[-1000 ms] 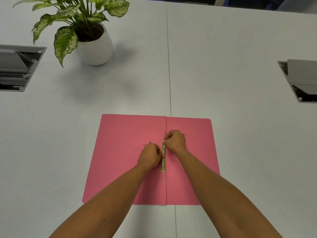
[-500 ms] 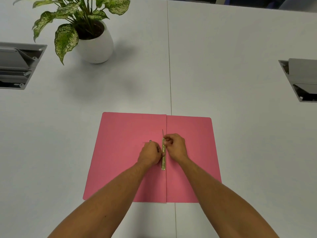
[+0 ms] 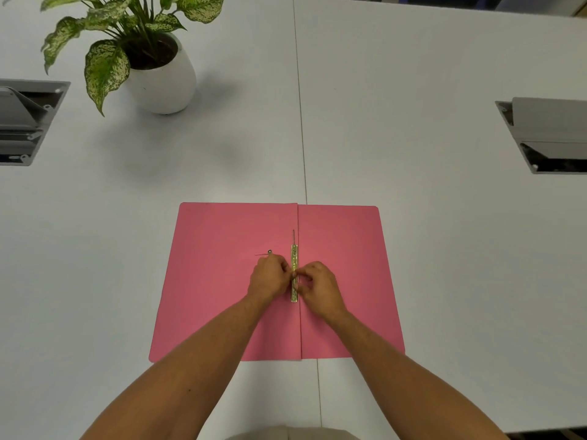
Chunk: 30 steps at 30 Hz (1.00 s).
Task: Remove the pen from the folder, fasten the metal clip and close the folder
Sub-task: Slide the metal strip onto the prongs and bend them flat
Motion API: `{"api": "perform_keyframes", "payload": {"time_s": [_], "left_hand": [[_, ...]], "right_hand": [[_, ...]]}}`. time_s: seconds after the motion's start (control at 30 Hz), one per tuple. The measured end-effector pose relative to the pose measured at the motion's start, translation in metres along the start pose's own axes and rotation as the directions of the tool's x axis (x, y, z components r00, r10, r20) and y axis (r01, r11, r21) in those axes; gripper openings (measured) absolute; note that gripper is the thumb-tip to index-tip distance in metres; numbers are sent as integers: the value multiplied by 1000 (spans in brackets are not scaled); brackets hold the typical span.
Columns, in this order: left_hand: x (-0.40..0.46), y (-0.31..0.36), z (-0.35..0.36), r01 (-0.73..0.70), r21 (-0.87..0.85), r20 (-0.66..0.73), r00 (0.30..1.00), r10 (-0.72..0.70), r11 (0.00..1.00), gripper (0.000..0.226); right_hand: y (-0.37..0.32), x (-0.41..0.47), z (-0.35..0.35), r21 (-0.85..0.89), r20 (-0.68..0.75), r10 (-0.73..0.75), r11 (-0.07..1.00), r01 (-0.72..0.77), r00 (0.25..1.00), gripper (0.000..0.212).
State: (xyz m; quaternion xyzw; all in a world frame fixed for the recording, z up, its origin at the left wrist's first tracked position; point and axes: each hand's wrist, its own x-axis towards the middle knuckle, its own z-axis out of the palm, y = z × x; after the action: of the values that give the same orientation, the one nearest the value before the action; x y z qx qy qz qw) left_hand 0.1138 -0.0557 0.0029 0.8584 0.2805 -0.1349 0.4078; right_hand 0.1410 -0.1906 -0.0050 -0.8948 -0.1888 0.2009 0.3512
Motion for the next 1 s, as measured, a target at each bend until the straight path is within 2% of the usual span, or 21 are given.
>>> {"api": "perform_keyframes", "payload": {"time_s": [0.17,0.3,0.4,0.5,0.67,0.83,1.0], "left_hand": [[-4,-1,-1,17,-77,14,1000,-16,997,22],[-13,-4,-2,88,-202,82,994,-72,976,12],[-23,-7,-3,157,-305,159,981,-112,939,20],[-30,-8,-6,201,-334,208,969,-136,921,17],[-33,-5,-9,169,-268,200,973,-117,948,7],[-33,-5,-7,114,-186,177,981,-81,976,12],[-38,-11,-2,120,-194,143,985,-93,974,4]], "right_hand": [[-3,1,-4,-61,51,7,998,-4,999,38],[-5,1,-3,-75,42,3,997,0,999,38],[-6,1,-4,-87,51,-7,996,11,999,38],[-7,2,-5,-100,69,-4,995,11,998,40],[-8,4,-5,-117,108,10,993,3,994,37],[-8,5,-7,-120,132,18,993,-2,991,42],[-8,6,-6,-130,126,19,991,-2,992,43]]}}
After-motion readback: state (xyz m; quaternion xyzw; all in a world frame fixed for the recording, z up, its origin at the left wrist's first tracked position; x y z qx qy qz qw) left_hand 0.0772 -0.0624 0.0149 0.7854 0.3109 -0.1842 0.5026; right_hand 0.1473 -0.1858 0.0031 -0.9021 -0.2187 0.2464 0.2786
